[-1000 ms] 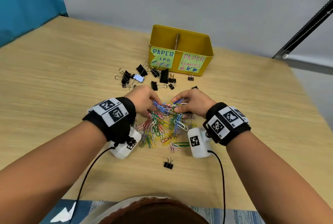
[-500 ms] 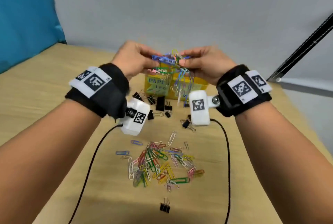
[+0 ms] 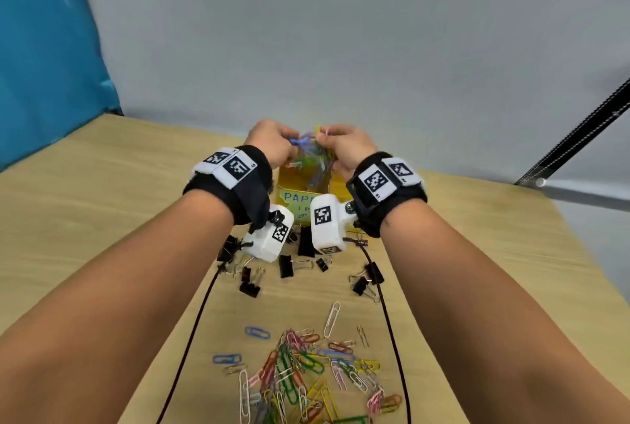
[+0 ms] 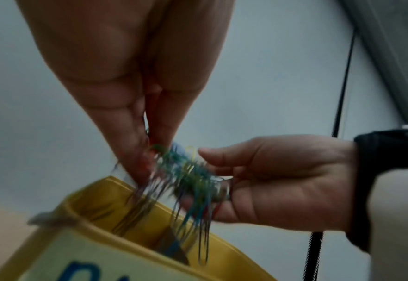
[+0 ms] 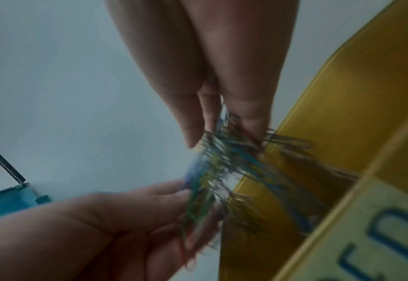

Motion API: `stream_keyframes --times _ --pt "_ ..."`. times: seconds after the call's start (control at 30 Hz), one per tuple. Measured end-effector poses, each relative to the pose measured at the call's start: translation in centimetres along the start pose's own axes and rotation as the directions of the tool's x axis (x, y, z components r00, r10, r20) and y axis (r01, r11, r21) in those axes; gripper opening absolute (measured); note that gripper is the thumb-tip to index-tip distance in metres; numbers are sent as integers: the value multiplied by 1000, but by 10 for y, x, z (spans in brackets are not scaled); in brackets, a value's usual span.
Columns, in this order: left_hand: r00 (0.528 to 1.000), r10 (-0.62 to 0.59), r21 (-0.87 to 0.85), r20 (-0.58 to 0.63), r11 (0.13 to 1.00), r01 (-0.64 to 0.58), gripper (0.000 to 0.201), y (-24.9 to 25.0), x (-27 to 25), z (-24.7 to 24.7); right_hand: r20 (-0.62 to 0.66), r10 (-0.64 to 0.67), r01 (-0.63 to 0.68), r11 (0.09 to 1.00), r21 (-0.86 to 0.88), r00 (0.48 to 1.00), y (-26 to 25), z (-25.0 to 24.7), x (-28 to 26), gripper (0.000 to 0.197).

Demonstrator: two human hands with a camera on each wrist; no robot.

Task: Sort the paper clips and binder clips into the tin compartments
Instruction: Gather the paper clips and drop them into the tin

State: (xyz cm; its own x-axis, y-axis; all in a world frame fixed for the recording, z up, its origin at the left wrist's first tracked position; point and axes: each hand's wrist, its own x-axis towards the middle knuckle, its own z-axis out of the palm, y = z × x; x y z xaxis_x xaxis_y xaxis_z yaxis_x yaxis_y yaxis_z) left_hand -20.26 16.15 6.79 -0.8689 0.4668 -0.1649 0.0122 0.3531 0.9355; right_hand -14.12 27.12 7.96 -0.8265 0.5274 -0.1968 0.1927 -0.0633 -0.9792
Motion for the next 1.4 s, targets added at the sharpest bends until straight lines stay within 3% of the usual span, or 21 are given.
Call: stream_keyframes --times 0.03,0.13,0.2,0.3,0.4,0.47,0.53,0.6,0.63,0.73,0.87,0.97,1.03,1.13,1.2,1.3,1.4 --pt "998 -14 101 55 995 8 39 -1 -3 1 33 63 -62 997 -36 997 3 0 -1 12" --pt "989 -18 205 145 979 -12 45 4 -12 0 120 175 -164 982 -96 977 0 -5 -7 29" --pt "989 54 193 137 978 -80 46 9 -24 -7 136 122 -100 982 -158 983 -4 -11 -17 26" --pt "982 154 191 112 966 -173 28 10 -62 -19 135 1 32 968 -247 991 -4 -24 -46 21" --pt "952 47 312 302 939 -145 13 -10 -107 -27 252 64 53 900 -433 966 12 -40 -85 13" --pt "887 -123 459 446 882 -108 11 -31 -130 -25 301 222 38 746 -665 927 33 -46 -107 15" --pt "831 -257 646 494 748 -152 21 -54 -145 -20 281 347 74 506 -859 895 58 -48 -122 22" --pt "819 -301 748 488 628 -215 45 -74 -157 -12 247 368 154 262 -953 896 79 -48 -136 28" --pt "819 -288 751 496 616 -238 55 -81 -163 -7 249 357 183 208 -961 900 88 -47 -142 31" --pt "811 -237 732 535 609 -305 66 -95 -185 11 321 304 253 243 -936 897 106 -42 -165 34" --pt "771 -235 713 592 598 -365 57 -95 -204 20 388 366 290 295 -910 846 108 -48 -187 34" --pt "827 -215 738 520 602 -307 52 -94 -205 5 335 319 226 333 -916 887 105 -64 -189 34" --pt "859 -243 792 451 552 -260 50 -96 -204 -2 261 279 181 283 -942 924 109 -72 -184 39" --pt "860 -299 827 414 519 -218 45 -99 -211 2 219 261 160 228 -960 940 119 -66 -182 41" --pt "858 -287 804 426 556 -213 40 -100 -216 10 263 311 179 272 -945 913 122 -57 -186 35" --pt "864 -229 742 449 635 -217 41 -99 -218 20 302 426 95 442 -892 853 110 -45 -188 24" --pt "887 -127 683 443 689 -243 49 -91 -217 24 217 237 84 471 -878 947 92 -41 -161 22"
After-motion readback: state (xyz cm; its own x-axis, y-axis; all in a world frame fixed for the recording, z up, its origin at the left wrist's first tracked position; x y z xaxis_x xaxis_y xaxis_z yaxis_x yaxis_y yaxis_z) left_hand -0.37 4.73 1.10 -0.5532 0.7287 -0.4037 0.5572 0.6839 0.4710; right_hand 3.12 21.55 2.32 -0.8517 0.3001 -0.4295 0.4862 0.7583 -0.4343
